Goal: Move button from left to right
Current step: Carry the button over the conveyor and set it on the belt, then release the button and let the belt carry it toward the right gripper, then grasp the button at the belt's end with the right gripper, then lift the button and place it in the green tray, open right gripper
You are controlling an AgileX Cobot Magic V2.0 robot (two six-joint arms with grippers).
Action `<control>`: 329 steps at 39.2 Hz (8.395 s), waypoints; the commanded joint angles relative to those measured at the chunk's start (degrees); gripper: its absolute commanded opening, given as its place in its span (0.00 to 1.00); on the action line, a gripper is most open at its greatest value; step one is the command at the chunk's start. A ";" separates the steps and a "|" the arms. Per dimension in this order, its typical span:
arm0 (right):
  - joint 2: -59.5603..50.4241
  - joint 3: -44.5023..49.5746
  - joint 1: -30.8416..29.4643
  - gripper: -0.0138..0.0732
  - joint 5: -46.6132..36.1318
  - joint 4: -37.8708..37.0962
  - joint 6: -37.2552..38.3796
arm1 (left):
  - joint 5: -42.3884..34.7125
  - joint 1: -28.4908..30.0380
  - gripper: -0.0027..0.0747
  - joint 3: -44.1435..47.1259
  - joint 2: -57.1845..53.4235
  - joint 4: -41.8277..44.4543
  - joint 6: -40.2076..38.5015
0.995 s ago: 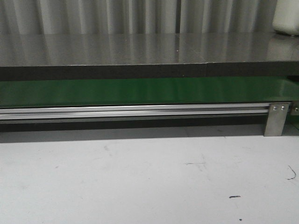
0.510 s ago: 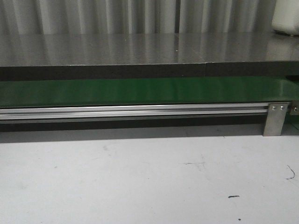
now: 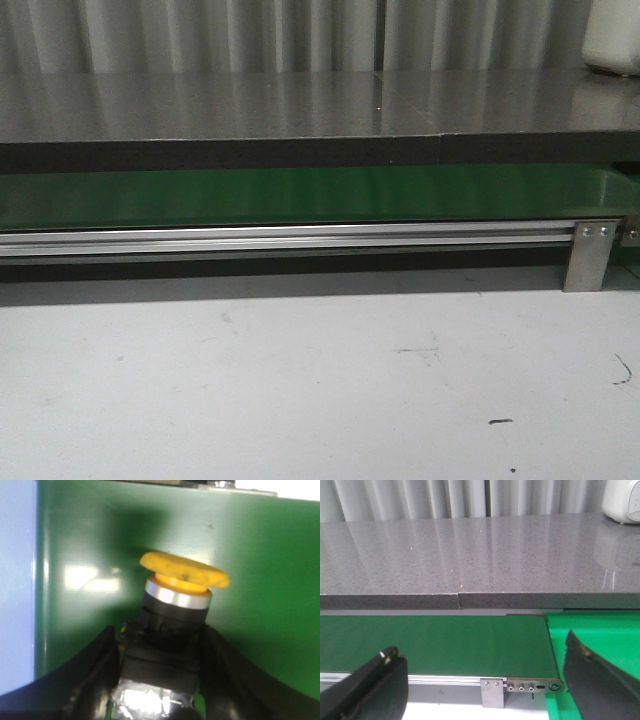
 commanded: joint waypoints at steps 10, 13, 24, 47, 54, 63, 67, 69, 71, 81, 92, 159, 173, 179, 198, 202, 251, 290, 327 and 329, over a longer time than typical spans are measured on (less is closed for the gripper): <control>0.67 -2.23 -0.08 0.90 -4.78 -0.57 -0.28 | -1.18 -0.81 0.71 -1.58 -5.22 -1.92 -0.08; 0.67 -2.23 -0.08 0.90 -4.78 -0.57 -0.28 | -1.05 -1.61 0.71 -1.58 -7.52 -2.05 -0.08; 0.67 -2.23 -0.08 0.90 -4.78 -0.57 -0.28 | -1.76 -4.00 0.62 -1.58 -14.71 -2.54 0.14; 0.67 -2.23 -0.08 0.90 -4.78 -0.57 -0.28 | -12.36 -4.10 0.01 17.16 -40.82 -16.62 10.88; 0.67 -2.23 -0.08 0.90 -4.78 -0.57 -0.28 | -22.93 -5.30 0.01 33.59 -56.08 -16.73 14.28; 0.67 -2.23 -0.08 0.90 -4.78 -0.57 -0.28 | -28.33 -5.52 0.01 50.77 -75.30 -16.73 14.65; 0.67 -2.23 -0.08 0.90 -4.78 -0.57 -0.28 | -28.22 -5.52 0.01 54.99 -81.29 -16.73 14.65; 0.67 -2.23 -0.08 0.90 -4.78 -0.57 -0.28 | -28.14 -5.52 0.01 56.76 -84.22 -16.73 14.65; 0.67 -2.23 -0.08 0.90 -4.78 -0.57 -0.28 | -28.14 -5.52 0.01 58.06 -86.66 -16.73 14.65; 0.67 -2.23 -0.08 0.90 -4.78 -0.57 -0.28 | -29.92 -5.52 0.01 60.94 -97.55 -16.73 14.65; 0.67 -2.23 -0.08 0.90 -4.78 -0.57 -0.28 | -29.44 -5.52 0.01 60.94 -100.58 -16.90 14.53; 0.67 -2.23 -0.08 0.90 -4.78 -0.57 -0.28 | -29.44 -5.52 0.01 60.94 -100.58 -16.90 14.53; 0.67 -2.23 -0.08 0.90 -4.78 -0.57 -0.28 | -29.44 -5.52 0.01 60.94 -100.58 -16.90 14.53; 0.67 -2.23 -0.08 0.90 -4.78 -0.57 -0.28 | -29.44 -5.52 0.01 60.94 -100.58 -16.90 14.53; 0.67 -2.23 -0.08 0.90 -4.78 -0.57 -0.28 | -29.44 -5.52 0.01 60.94 -100.58 -16.90 14.53; 0.67 -2.23 -0.08 0.90 -4.78 -0.57 -0.28 | -29.44 -5.52 0.01 60.94 -100.58 -16.90 14.53; 64.69 -47.25 -0.03 0.90 16.97 10.00 -0.22 | -29.44 -5.52 0.01 60.94 -100.58 -16.90 14.53; 77.82 -56.61 -0.07 0.41 22.71 11.02 -0.27 | -29.44 -5.52 0.01 60.94 -100.58 -16.90 14.53; 81.34 -56.53 -26.67 0.49 22.20 -2.92 -0.27 | -29.54 -5.52 0.01 60.94 -100.58 -16.90 14.53; 82.40 -56.53 -26.84 0.54 21.92 -2.92 -0.27 | -29.54 -5.52 0.01 60.94 -100.58 -16.90 14.53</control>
